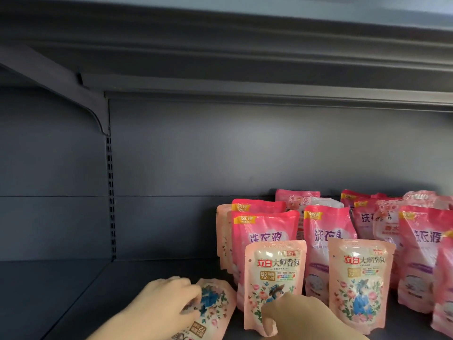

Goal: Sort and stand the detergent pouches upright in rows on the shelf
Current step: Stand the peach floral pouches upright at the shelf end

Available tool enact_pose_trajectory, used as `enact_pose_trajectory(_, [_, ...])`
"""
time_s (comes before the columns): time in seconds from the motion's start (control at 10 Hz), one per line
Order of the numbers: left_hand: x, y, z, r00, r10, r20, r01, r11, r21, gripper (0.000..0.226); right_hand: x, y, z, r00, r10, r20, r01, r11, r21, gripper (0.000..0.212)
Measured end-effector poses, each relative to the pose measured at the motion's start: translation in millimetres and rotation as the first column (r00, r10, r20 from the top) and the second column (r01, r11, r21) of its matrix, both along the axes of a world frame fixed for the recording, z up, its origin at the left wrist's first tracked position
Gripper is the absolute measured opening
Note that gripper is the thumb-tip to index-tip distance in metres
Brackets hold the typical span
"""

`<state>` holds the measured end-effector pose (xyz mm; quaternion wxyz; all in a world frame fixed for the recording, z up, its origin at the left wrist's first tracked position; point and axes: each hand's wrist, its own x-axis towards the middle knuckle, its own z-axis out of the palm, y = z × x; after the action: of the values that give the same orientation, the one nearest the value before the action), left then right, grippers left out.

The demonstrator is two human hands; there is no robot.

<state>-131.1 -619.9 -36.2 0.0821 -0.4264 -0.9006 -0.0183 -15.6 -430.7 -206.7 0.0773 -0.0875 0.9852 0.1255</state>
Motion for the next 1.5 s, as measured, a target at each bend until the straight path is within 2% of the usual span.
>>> enact_pose_trajectory(0.1, [-5.7,-18.3,-6.1,1.000,0.016,-0.014,-0.016,0.998,-0.052,0.030,15.5,73.8,104.8,0.985,0.128,0.119,-0.126,0.992,-0.026,0.029])
enact_pose_trajectory(0.2, [-13.3,-36.8,-8.4,0.997,0.034,-0.062,-0.043,0.990,-0.138,0.033,10.1,98.9,145.1,0.982,0.134,0.130,-0.147,0.985,0.091,0.027])
enact_pose_trajectory(0.3, [-24.2,-58.7,-7.0,0.996,0.038,-0.087,-0.056,0.975,-0.214,0.038,-35.6,-18.8,187.5,0.964,0.256,-0.073,-0.225,0.930,0.290,0.024])
enact_pose_trajectory(0.4, [-36.8,-85.5,-6.0,0.993,0.032,-0.112,-0.055,0.977,-0.208,0.041,-76.2,-61.3,217.5,0.931,0.333,-0.150,-0.291,0.924,0.248,0.024])
enact_pose_trajectory(0.6, [-66.4,-108.3,-10.0,0.988,0.084,-0.127,-0.092,0.994,-0.061,0.040,-132.3,-83.3,204.7,0.965,0.213,0.153,-0.220,0.975,0.029,0.039])
enact_pose_trajectory(0.7, [-69.5,-106.7,-15.4,0.990,0.086,-0.114,-0.090,0.995,-0.037,0.041,-143.9,-91.4,198.8,0.937,0.160,0.310,-0.178,0.984,0.029,0.046])
enact_pose_trajectory(0.8, [-68.6,-103.3,-20.4,0.989,0.088,-0.120,-0.088,0.996,0.005,0.040,-150.3,-92.1,195.8,0.921,0.140,0.364,-0.158,0.987,0.021,0.047])
enact_pose_trajectory(0.9, [-68.8,-103.4,-18.9,0.989,0.112,-0.093,-0.103,0.990,0.094,0.037,-151.5,-91.9,197.1,0.926,0.149,0.347,-0.165,0.986,0.017,0.039])
enact_pose_trajectory(1.0, [-72.6,-105.0,-12.0,0.988,0.131,0.088,-0.150,0.952,0.267,0.028,-151.0,-91.7,201.4,0.948,0.172,0.268,-0.157,0.985,-0.079,0.028])
enact_pose_trajectory(1.1, [-81.5,-105.8,-8.2,0.941,0.108,0.321,-0.239,0.882,0.406,0.020,-146.7,-89.9,212.1,0.984,0.141,0.107,-0.113,0.965,-0.236,0.025])
enact_pose_trajectory(1.2, [-91.2,-105.0,-5.9,0.911,0.061,0.407,-0.277,0.822,0.498,0.018,-142.5,-84.8,226.3,0.995,0.076,-0.065,-0.096,0.902,-0.420,0.022])
enact_pose_trajectory(1.3, [-94.1,-102.2,1.8,0.867,-0.024,0.498,-0.353,0.676,0.647,0.023,-143.8,-81.5,229.7,0.989,-0.018,-0.148,-0.066,0.837,-0.543,0.015])
enact_pose_trajectory(1.4, [-91.4,-96.0,4.8,0.765,-0.197,0.613,-0.508,0.400,0.763,0.024,-148.3,-81.4,219.9,0.954,-0.228,-0.195,-0.008,0.629,-0.777,0.013])
enact_pose_trajectory(1.5, [-81.9,-85.3,2.6,0.738,-0.306,0.601,-0.597,0.118,0.793,0.025,-148.4,-90.4,208.4,0.888,-0.451,-0.091,0.005,0.208,-0.978,0.016])
